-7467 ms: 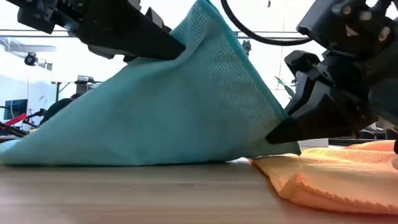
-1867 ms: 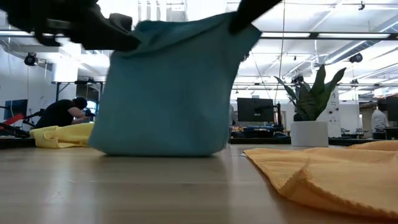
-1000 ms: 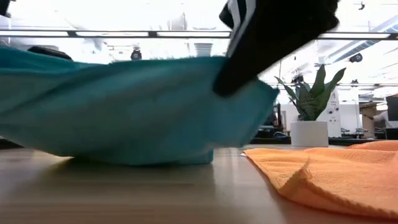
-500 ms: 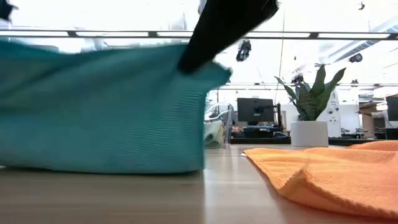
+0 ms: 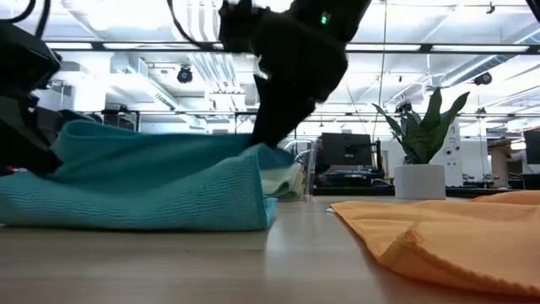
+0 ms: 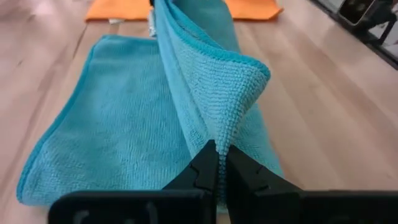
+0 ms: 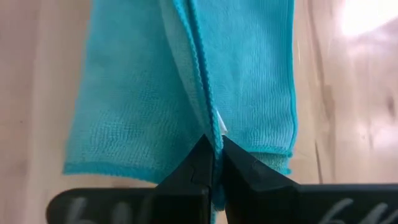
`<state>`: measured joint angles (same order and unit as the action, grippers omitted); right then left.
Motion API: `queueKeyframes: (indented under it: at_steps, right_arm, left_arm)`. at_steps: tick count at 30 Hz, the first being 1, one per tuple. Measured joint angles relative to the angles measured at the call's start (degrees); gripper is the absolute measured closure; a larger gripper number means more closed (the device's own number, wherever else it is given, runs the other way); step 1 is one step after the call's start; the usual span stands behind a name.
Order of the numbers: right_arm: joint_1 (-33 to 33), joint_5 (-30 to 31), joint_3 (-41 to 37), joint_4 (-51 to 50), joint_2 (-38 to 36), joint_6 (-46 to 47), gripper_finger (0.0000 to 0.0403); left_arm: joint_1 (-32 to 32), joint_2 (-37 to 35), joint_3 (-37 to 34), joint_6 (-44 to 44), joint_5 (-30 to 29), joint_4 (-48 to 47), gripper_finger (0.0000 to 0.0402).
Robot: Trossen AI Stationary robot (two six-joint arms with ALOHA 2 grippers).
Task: Fold microfiber towels
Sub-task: Fold the blue towel
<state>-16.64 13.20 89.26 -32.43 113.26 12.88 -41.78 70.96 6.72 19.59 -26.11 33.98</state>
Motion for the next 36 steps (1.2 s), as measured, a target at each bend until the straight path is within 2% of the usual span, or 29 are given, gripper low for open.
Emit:
queueKeyframes:
  at_steps: [9,17,22,28,36]
  right_arm:
    - [0.53,-1.55,-5.62,4.84,0.21,1.05,0.0394]
    - [2.05,-1.27,-7.63,8.15,0.25,0.78,0.0394]
    - [2.96,-1.26,-7.86,8.29,0.28,0.53,0.0394]
    - [3.36,-1.23,-7.90,8.75,0.28,0.49,0.0394]
    - [3.36,-1.23,-7.90,9.04,0.29,0.38,0.0394]
  left_arm:
    - [5.79,1.14,0.02,-0.24,6.38,0.09,0.0401]
    - [8.09,2.14,0.02,-0.46,7.52,-0.09,0.0397]
    - [8.07,2.14,0.00,-0.68,7.64,-0.39,0.0355]
    - [8.16,2.14,0.00,-0.57,5.18,-0.60,0.0295]
    - [8.18,1.09,0.00,-2.26,1.31,-0.57,0.0276]
